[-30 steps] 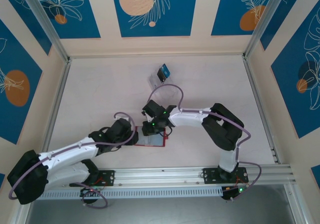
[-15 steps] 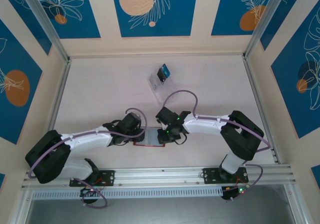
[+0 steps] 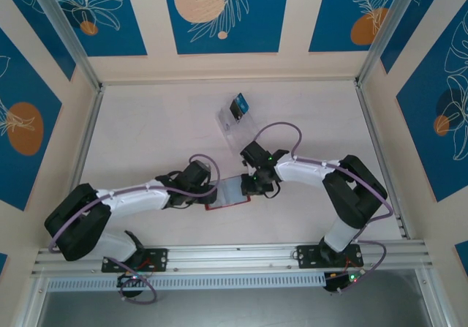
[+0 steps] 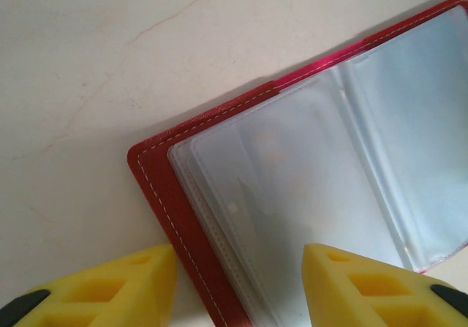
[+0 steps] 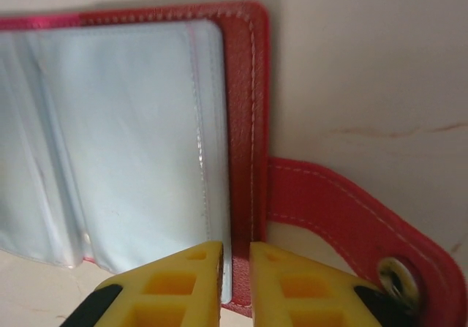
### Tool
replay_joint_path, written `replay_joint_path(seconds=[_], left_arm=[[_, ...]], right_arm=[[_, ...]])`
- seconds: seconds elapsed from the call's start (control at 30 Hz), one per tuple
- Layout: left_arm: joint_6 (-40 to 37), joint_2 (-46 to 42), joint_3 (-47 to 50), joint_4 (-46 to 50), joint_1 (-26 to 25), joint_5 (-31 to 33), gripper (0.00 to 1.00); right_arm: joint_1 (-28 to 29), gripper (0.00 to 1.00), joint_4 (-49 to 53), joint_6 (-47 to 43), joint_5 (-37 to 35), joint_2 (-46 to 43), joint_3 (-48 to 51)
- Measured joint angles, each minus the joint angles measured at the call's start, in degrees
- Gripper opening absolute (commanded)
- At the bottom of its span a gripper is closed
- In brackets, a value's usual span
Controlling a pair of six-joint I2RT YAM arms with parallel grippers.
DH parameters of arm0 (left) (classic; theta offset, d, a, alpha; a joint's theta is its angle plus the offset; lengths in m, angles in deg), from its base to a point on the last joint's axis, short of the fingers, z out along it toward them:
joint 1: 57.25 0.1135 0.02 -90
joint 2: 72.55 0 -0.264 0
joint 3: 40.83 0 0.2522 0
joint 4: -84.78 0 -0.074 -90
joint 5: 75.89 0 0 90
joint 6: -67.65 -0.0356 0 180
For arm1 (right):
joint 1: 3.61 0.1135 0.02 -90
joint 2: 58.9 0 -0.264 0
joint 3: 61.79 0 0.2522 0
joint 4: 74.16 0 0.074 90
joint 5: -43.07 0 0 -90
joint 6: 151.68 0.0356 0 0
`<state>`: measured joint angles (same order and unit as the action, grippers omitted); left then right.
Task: Put the credit cards into the card holder
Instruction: Move the card holder to the bottom-center of the table, then pick up the credit card from the storage box.
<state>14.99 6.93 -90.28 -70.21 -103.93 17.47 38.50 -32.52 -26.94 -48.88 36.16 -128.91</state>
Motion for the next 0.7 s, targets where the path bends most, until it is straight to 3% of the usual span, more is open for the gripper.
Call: replay_joint_path(seconds=[0.17,0.4,0.7], left_arm=[[0.0,-1.5,-2.4,1.3,0.0,0.0,0.49],[0.0,-0.5,-4.2,1.4,0.8,-0.2,0.46],[0.2,1.1,-2.6,0.2,1.2,-1.7,0.44]], right_arm=[[-2.5,0.29,1.8,-2.5,0.0,-2.0,-3.1],[-7.5,0.39,5.6,-5.4,-2.5,-1.6,-15.2],[-13.9,0.48,10.6,-9.9,-8.5,11.1,-41.1]])
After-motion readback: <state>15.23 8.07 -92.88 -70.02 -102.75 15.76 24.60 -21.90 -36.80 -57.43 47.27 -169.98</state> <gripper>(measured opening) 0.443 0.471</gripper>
